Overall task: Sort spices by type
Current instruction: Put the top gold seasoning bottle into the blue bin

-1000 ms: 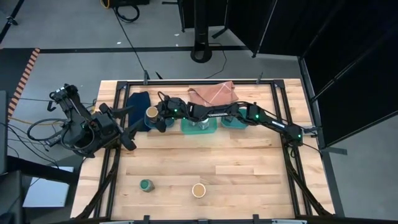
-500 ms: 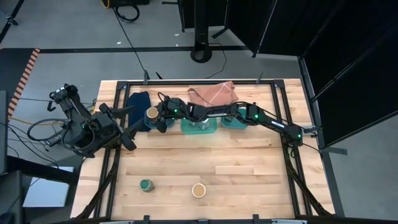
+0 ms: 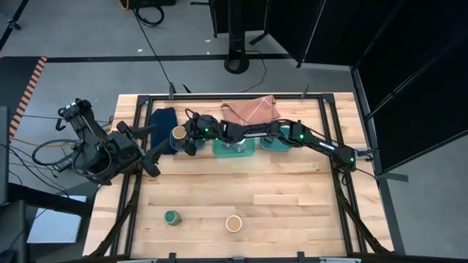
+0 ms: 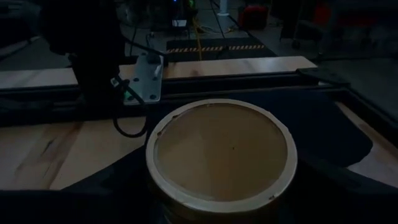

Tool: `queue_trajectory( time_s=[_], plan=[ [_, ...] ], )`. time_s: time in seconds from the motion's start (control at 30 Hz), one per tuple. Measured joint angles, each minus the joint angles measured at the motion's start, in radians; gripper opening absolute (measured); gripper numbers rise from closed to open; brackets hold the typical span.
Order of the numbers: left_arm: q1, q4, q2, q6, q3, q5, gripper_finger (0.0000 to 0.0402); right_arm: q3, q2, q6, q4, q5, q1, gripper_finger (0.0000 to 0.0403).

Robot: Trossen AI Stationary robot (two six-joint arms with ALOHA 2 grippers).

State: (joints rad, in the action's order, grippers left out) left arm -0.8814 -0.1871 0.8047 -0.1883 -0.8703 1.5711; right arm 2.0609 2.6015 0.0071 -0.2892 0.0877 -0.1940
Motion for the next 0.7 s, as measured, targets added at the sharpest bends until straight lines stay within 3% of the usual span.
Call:
queue_trajectory(
  time_s=[0.3, 0.7],
  plan=[
    [0.0, 0.0, 0.0, 0.0, 0.0, 0.0, 0.0308, 0.0, 0.0, 0.001, 0.003, 0.025, 0.0, 0.0303],
    [0.0, 0.0, 0.0, 0.0, 0.0, 0.0, 0.0308, 0.002, -0.003, 0.0, -0.002, 0.031, 0.0, 0.0345]
  ],
)
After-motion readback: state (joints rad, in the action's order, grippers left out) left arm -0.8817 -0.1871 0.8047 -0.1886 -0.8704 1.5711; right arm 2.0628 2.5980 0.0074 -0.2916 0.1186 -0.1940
